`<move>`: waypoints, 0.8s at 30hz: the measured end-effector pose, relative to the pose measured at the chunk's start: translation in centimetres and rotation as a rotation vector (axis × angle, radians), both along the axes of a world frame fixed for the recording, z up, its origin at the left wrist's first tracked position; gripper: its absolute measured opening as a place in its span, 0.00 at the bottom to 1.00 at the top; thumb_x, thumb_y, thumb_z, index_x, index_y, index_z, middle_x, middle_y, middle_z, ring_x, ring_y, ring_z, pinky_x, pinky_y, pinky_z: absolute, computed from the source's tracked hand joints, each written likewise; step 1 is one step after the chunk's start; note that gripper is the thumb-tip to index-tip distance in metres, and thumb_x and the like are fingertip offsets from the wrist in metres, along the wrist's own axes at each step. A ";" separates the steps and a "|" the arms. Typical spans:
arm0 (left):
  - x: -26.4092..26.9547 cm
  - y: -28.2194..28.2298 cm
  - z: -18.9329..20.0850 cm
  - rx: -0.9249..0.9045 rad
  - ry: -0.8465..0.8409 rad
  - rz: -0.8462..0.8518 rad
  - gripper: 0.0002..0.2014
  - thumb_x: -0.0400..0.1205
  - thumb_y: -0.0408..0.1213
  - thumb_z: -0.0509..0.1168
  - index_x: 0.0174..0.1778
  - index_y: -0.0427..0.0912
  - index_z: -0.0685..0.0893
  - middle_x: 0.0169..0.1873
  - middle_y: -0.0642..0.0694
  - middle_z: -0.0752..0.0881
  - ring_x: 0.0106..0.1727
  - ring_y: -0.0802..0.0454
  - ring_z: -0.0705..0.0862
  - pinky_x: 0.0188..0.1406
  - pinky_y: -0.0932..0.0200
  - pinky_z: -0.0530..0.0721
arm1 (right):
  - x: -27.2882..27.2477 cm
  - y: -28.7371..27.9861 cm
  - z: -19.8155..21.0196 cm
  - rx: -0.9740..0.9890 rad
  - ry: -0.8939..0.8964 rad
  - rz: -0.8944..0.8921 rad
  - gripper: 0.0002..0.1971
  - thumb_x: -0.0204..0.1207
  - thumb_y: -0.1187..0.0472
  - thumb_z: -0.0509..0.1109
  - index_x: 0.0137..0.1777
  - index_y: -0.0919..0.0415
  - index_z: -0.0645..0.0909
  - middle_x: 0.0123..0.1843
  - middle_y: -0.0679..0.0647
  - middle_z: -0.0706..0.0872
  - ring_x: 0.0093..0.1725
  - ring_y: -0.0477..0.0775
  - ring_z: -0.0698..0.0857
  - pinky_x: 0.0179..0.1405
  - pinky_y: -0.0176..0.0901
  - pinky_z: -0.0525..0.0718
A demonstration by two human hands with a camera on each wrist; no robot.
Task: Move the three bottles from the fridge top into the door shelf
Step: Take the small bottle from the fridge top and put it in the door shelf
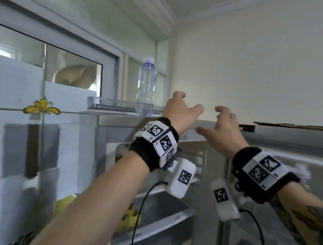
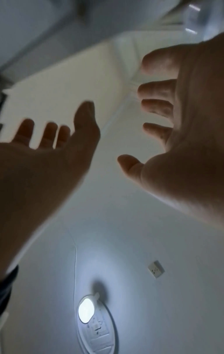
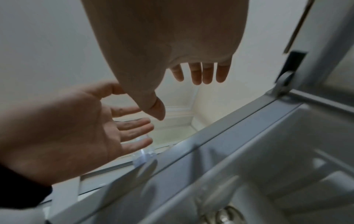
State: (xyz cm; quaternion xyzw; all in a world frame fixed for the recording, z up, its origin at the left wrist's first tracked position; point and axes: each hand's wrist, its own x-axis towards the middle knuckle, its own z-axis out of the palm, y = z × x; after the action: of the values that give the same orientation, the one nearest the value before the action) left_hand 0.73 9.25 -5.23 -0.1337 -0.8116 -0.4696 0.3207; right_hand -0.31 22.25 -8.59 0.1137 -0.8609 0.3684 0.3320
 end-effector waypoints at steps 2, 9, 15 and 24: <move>0.6 -2.4 2.3 -0.010 0.018 0.072 0.34 0.77 0.48 0.66 0.78 0.43 0.65 0.73 0.43 0.72 0.70 0.46 0.76 0.59 0.58 0.72 | -0.8 -2.6 2.0 -0.014 -0.017 0.072 0.42 0.71 0.49 0.73 0.81 0.58 0.57 0.77 0.62 0.67 0.77 0.62 0.69 0.73 0.53 0.71; 1.5 -8.6 8.1 -0.076 -0.104 0.282 0.25 0.72 0.53 0.67 0.54 0.36 0.73 0.40 0.45 0.83 0.36 0.52 0.80 0.31 0.60 0.73 | -3.5 -10.6 8.9 0.031 -0.119 0.291 0.46 0.72 0.46 0.75 0.83 0.63 0.56 0.75 0.60 0.74 0.66 0.58 0.78 0.59 0.45 0.75; -0.1 -11.4 8.7 -0.202 -0.241 0.347 0.28 0.82 0.49 0.61 0.73 0.35 0.72 0.62 0.37 0.79 0.56 0.42 0.81 0.46 0.54 0.80 | -6.4 -13.6 10.7 0.091 -0.262 0.317 0.27 0.72 0.45 0.75 0.59 0.66 0.75 0.47 0.55 0.80 0.41 0.52 0.80 0.38 0.41 0.78; -2.1 -10.5 8.1 -0.174 -0.269 0.243 0.26 0.80 0.49 0.64 0.69 0.35 0.77 0.55 0.39 0.84 0.54 0.44 0.85 0.41 0.57 0.83 | -6.8 -13.7 9.0 0.059 -0.112 0.389 0.24 0.70 0.48 0.77 0.58 0.67 0.84 0.55 0.66 0.90 0.39 0.56 0.84 0.42 0.49 0.84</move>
State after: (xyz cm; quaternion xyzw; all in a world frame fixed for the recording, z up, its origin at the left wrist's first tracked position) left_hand -1.34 -1.24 2.92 0.0021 -0.8949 -0.3691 0.2509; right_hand -7.09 8.60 0.44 0.2667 -0.8503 0.4059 0.2029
